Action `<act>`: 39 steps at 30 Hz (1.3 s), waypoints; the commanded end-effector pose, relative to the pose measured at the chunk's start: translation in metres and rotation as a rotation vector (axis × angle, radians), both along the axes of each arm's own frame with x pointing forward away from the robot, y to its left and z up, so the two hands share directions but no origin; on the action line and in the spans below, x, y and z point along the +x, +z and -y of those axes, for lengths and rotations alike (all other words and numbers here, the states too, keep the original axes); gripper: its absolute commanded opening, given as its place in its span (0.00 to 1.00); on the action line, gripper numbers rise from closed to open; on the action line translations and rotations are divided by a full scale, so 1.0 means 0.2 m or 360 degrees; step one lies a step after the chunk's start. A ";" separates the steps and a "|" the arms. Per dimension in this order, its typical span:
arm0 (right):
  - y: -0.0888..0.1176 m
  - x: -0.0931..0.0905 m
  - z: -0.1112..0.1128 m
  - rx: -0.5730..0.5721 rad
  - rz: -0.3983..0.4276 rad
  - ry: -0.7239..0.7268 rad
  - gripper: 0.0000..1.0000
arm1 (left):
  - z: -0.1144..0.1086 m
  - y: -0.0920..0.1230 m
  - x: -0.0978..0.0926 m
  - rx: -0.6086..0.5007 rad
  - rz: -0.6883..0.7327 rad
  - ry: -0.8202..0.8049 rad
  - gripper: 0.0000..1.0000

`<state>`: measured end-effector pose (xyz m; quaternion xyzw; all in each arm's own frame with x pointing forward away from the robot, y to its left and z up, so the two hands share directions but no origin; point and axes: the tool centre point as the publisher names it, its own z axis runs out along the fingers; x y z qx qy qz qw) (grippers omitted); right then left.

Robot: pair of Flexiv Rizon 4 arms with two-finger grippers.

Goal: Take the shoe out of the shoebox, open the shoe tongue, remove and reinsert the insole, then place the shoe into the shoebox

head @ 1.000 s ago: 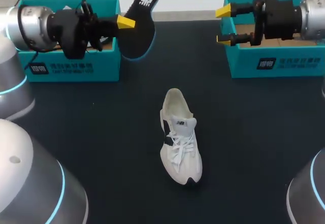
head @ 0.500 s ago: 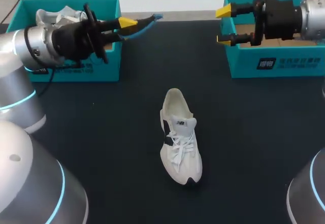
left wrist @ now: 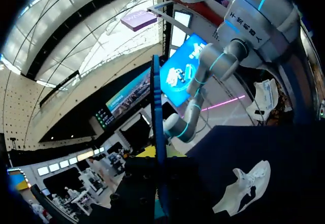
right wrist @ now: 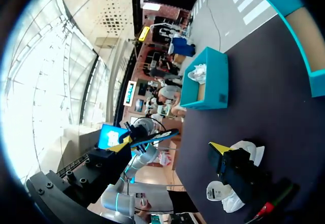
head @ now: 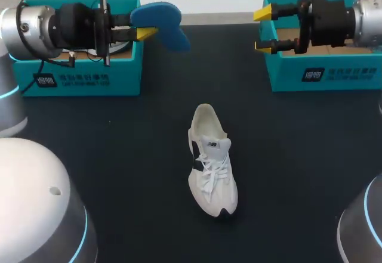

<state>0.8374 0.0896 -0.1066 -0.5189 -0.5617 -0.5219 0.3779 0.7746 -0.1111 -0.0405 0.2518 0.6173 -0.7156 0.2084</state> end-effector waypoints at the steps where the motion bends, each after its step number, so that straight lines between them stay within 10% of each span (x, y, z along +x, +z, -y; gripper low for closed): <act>1: 0.00 0.00 -0.01 -0.0001 0.0000 -0.0005 1.00 | -0.02 0.01 0.02 0.0369 -0.0598 -0.0485 0.00; 14: 0.00 0.00 -0.01 -0.0001 0.0000 -0.0005 1.00 | -0.02 0.01 0.02 0.0369 -0.0598 -0.0485 0.00; 23: 0.00 0.00 -0.01 -0.0001 0.0000 -0.0005 1.00 | -0.06 -0.02 -0.02 0.0060 -0.1240 -0.0454 0.00; 39: 0.00 0.00 -0.01 -0.0001 0.0000 -0.0005 1.00 | -0.05 -0.07 -0.04 0.0478 -0.2101 -0.0273 0.00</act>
